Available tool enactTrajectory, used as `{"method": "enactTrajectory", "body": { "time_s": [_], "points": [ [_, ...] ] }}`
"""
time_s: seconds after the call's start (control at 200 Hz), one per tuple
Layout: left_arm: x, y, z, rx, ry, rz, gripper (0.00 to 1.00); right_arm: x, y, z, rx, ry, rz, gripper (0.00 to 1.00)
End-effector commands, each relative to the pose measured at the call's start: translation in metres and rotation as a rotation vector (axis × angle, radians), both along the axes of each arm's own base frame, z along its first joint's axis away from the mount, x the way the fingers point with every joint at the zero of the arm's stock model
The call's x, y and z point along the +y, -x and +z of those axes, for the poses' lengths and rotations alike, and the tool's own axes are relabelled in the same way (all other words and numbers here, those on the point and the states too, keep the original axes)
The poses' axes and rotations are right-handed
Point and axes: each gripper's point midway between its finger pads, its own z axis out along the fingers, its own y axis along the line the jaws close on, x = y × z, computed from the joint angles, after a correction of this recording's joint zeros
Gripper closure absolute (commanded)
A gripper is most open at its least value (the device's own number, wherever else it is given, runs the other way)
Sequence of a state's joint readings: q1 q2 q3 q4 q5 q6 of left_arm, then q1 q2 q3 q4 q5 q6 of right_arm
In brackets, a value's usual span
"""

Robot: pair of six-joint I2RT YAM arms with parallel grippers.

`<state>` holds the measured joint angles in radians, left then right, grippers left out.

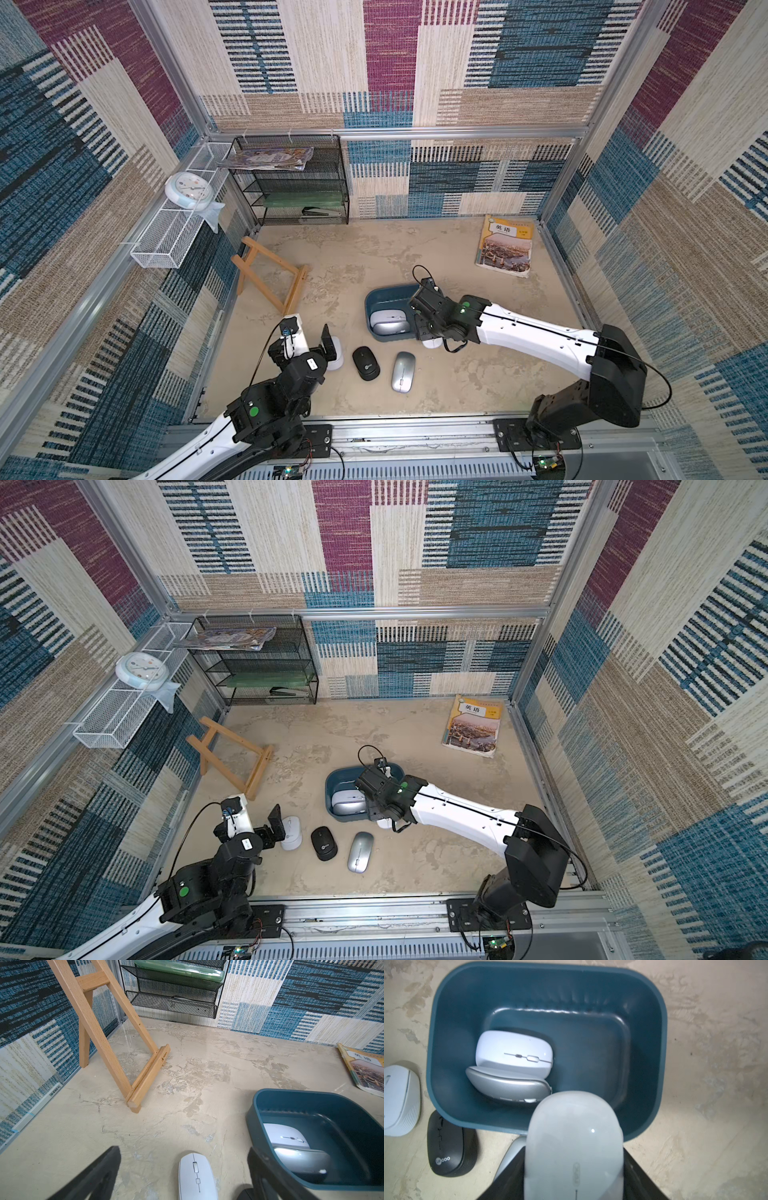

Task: Take out the mouse from the storage box
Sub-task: Pick up the mouse from the storage box, then place the mouse at the center of the board.

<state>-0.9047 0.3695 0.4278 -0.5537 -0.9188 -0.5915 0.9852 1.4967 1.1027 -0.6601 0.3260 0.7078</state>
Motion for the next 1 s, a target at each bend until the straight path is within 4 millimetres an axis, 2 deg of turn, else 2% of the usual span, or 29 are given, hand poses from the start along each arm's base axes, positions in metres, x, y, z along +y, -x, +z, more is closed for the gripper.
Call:
{"method": "enactTrajectory", "body": {
  "time_s": [0.0, 0.235, 0.541, 0.761, 0.997],
  "points": [
    [-0.001, -0.001, 0.004, -0.011, 0.007, 0.001, 0.01, -0.003, 0.015, -0.003, 0.024, -0.03, -0.029, 0.38],
    [-0.001, -0.002, 0.002, -0.006, -0.002, 0.007, 0.01, -0.023, 0.04, -0.023, 0.06, -0.07, -0.058, 0.38],
    [-0.018, -0.011, -0.006, 0.036, -0.047, -0.027, 0.01, -0.041, 0.054, -0.048, 0.081, -0.073, -0.075, 0.37],
    [-0.03, -0.014, -0.007, 0.04, -0.054, -0.08, 0.01, -0.049, 0.056, -0.068, 0.088, -0.037, -0.083, 0.37],
    [-0.034, -0.015, -0.009, 0.041, -0.058, -0.101, 0.01, -0.052, 0.049, -0.078, 0.062, -0.017, -0.115, 0.35]
  ]
}}
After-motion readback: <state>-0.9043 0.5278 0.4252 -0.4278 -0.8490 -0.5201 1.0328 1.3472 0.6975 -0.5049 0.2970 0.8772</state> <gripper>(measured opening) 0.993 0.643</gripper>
